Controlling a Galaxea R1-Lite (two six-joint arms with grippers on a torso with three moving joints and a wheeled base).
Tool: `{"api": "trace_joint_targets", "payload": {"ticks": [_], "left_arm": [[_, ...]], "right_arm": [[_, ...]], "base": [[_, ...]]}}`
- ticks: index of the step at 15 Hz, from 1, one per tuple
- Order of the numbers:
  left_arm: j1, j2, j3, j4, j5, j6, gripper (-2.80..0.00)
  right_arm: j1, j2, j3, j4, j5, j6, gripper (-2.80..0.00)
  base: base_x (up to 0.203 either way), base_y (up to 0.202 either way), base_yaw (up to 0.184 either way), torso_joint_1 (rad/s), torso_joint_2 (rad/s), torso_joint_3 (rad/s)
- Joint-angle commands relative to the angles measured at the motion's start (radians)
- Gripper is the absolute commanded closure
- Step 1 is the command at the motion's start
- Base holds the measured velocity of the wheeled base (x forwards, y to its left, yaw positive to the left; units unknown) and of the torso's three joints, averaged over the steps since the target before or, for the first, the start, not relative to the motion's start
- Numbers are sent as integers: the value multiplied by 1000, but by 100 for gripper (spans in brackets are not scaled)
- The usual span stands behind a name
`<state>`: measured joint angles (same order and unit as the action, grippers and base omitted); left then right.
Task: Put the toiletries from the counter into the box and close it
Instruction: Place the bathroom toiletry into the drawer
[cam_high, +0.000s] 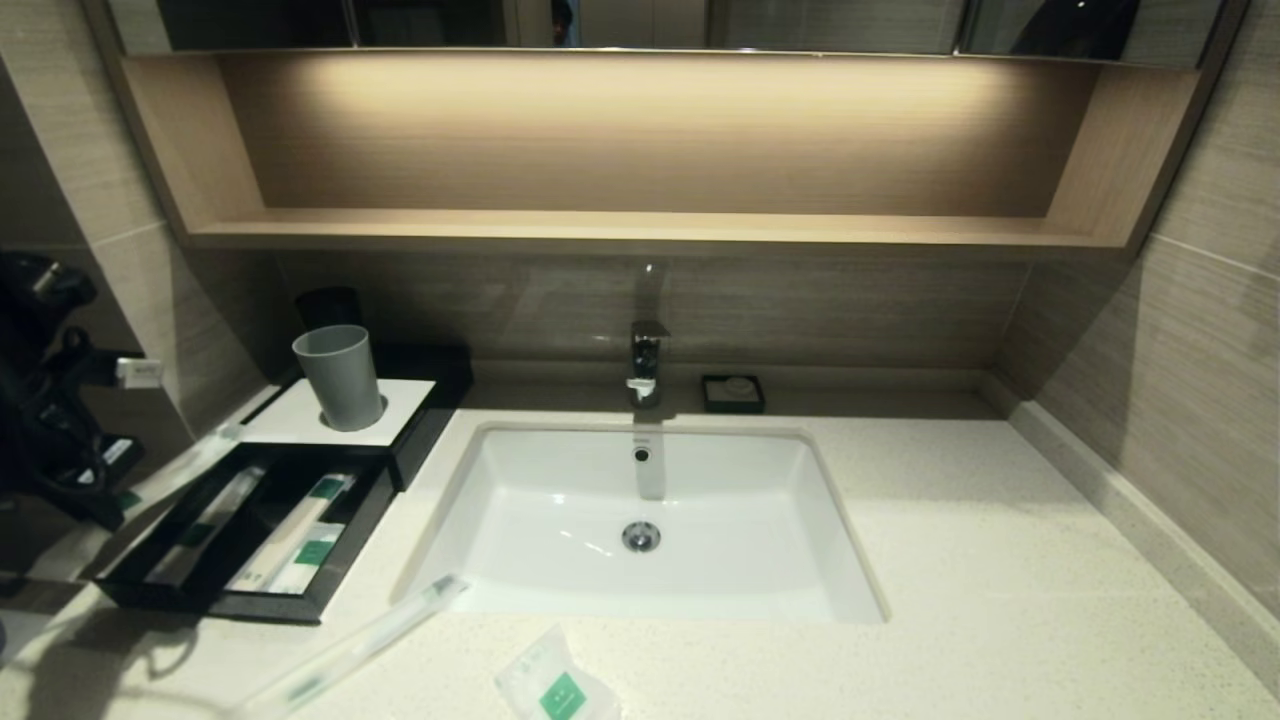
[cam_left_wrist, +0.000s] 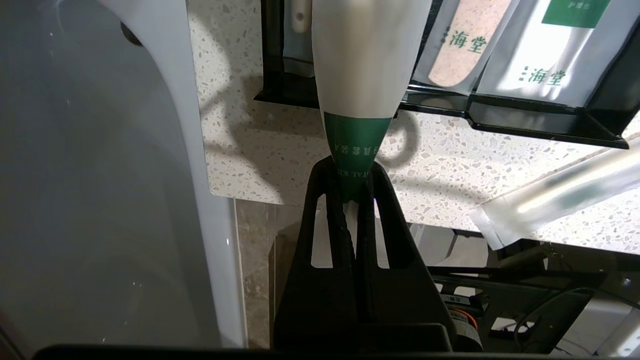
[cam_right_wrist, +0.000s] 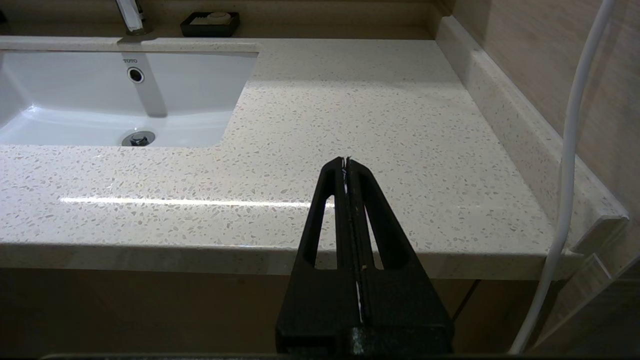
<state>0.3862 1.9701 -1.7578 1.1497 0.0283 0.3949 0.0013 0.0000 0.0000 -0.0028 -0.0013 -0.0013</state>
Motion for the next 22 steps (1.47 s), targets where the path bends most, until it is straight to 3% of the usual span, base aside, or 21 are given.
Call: {"api": "trace_joint_targets", "payload": {"ticks": [1, 12, 22], "left_arm": [[0, 54, -34, 30, 1, 2, 0], [-11, 162, -120, 62, -2, -10, 0], [-55, 238, -158, 39, -11, -70, 0]], "right_arm": [[0, -2, 2, 0, 0, 0, 0], [0, -2, 2, 0, 0, 0, 0], [0, -2, 1, 0, 0, 0, 0]], "base": [[0, 0, 0, 0, 0, 0], [0, 0, 0, 0, 0, 0], [0, 0, 0, 0, 0, 0]]}}
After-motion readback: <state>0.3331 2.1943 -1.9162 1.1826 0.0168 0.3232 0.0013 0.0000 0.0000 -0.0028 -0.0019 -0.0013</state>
